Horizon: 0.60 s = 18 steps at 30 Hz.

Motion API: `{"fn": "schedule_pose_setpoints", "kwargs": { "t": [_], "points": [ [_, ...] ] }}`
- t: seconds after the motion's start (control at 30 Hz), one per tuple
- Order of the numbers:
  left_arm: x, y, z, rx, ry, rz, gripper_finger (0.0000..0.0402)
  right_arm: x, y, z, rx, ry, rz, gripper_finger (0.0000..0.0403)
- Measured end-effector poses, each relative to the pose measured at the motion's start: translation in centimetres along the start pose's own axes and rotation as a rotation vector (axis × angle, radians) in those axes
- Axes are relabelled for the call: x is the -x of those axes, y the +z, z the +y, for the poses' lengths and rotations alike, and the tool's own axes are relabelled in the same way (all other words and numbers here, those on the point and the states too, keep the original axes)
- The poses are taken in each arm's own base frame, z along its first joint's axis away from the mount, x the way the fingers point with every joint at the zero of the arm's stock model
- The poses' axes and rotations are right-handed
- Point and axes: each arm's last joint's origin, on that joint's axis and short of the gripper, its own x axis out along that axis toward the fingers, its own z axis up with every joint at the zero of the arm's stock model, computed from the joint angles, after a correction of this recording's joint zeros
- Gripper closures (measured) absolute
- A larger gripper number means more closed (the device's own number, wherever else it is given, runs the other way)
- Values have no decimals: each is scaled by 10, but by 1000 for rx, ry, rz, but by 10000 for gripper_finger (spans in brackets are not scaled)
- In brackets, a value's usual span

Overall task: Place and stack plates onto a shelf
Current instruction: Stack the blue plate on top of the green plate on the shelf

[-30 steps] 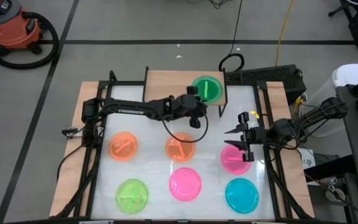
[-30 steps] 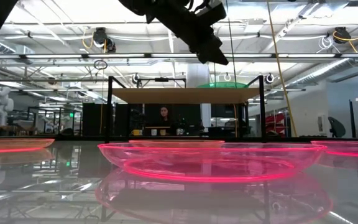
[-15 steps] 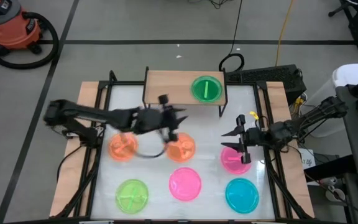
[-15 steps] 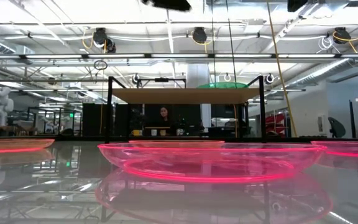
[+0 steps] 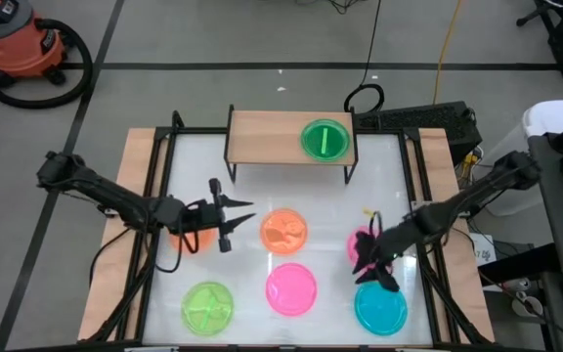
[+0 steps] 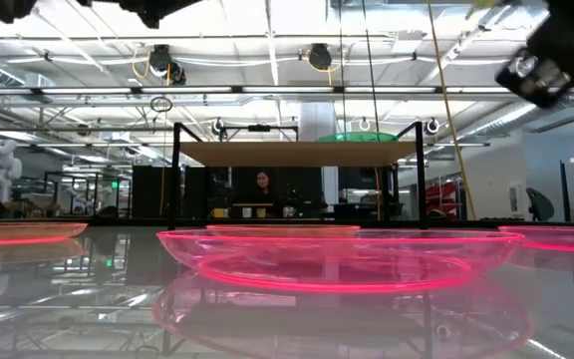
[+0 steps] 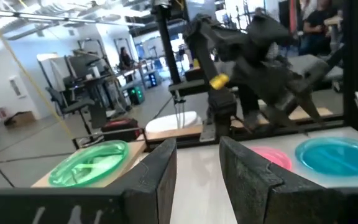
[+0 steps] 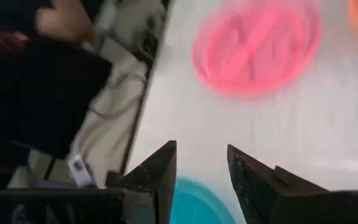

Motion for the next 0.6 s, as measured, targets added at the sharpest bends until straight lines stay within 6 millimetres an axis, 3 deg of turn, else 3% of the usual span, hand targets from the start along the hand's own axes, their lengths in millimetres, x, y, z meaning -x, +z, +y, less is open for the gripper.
{"fn": "schedule_pose_setpoints", "kwargs": {
  "t": [0.3,0.6],
  "points": [
    [0,-3,4,2,21,-1,273,-51,-29,-4,-32,-94,248,275],
    [0,-3,4,1,20,-1,273,-63,-42,-1,-5,-110,317,281]
  ]
}}
